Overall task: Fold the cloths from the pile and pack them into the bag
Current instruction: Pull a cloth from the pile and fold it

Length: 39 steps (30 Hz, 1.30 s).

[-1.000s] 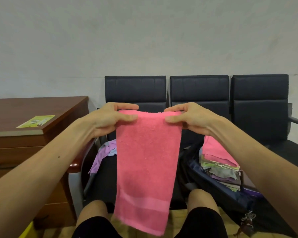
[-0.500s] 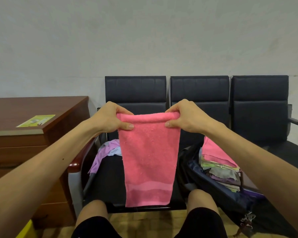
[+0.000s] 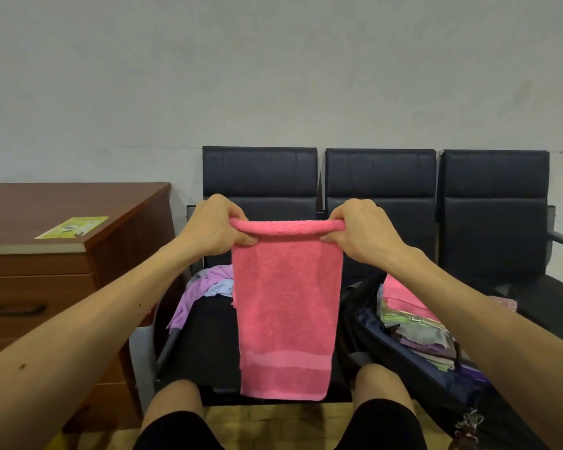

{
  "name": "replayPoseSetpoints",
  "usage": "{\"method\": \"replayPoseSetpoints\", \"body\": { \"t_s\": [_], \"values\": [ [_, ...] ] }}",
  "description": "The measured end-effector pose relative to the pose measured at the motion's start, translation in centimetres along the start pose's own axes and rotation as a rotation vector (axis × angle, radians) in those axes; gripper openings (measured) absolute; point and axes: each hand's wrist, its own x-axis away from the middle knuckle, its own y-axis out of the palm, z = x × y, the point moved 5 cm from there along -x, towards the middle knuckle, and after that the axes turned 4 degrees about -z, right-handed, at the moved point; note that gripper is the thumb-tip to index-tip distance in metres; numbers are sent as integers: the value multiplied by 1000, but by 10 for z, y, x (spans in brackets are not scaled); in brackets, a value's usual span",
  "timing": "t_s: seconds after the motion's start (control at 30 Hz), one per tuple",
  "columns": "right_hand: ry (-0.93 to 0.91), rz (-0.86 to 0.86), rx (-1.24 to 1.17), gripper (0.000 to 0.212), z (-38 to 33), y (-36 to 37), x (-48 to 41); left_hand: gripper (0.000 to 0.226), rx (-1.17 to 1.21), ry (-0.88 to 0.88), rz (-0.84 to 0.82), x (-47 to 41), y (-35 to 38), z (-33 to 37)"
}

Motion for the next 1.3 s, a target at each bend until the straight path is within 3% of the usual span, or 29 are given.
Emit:
{"method": "replayPoseSetpoints", "body": {
  "t_s": [0.17,0.3,0.43,0.57,0.7,0.8,0.9,0.97,1.1,1.23,1.3],
  "values": [
    [12,34,21,26,3,1,3,17,20,13,21,4,-3,1],
    [11,5,-154,21,6,0,4,10,118,23,43,8,-10,0],
    [115,-161,-604,19,21,8,4,8,443,86,-14,12,-12,-1],
    [112,-157,-1213,17,18,6,9,37,828,87,-35,17,1,-1],
    [165,-34,-1652,29,2,18,21,27,661,157,150,18,7,17],
    [287,-184,-1633,52,-10,59,40,17,648,162,245,18,2,24],
    [365,-538,-1643,45,-23,102,68,19,702,149,295,16,-3,25],
    [355,-659,-1702,47,-26,112,78,13,690,118,304,16,-8,25],
    [252,-636,-1783,62,-24,101,72,16,698,82,363,13,-21,12],
    [203,-504,-1747,29,-30,78,67,7,595,-6,347,13,-11,-12],
    [182,-495,-1699,30,-37,70,66,6,581,-79,314,14,-2,-22]
  ]
}}
